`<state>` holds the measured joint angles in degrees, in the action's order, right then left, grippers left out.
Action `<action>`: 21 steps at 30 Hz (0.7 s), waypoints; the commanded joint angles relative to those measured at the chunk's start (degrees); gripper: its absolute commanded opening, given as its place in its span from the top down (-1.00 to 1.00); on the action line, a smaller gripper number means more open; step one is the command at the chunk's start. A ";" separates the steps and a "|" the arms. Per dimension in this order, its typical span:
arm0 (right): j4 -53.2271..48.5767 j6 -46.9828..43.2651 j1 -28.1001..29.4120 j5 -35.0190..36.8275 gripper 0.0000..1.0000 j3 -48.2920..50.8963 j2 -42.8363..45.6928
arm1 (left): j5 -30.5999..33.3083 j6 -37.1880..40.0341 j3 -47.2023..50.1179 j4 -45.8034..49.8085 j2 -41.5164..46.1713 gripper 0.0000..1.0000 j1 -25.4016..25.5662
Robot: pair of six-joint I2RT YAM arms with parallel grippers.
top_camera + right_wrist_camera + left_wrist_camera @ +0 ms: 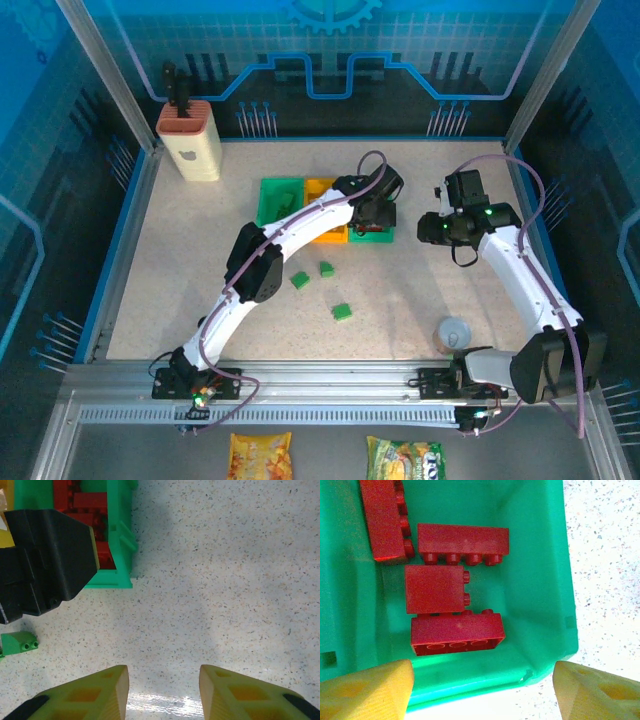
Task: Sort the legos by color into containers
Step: Place the lego in the container.
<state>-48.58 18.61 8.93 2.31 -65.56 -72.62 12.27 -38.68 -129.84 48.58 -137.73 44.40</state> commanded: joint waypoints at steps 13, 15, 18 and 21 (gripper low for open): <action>-0.60 5.04 7.94 1.19 0.15 -1.27 -3.34 | -0.01 6.31 12.73 -1.25 16.49 -0.48 -0.84; -0.60 6.05 9.83 2.03 0.15 -1.82 -4.37 | -0.21 6.59 17.36 -2.27 19.73 -0.47 -1.38; -0.66 7.45 12.71 3.39 0.15 -2.97 -6.29 | -0.82 6.51 24.98 -4.67 24.64 -0.47 -2.46; -1.16 8.74 15.48 4.87 0.15 -4.58 -8.37 | -1.64 6.17 32.12 -6.84 29.05 -0.47 -4.01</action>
<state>-48.58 24.86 22.13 4.75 -67.44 -79.37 11.92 -33.30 -102.39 44.38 -113.38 42.02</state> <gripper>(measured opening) 0.425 0.736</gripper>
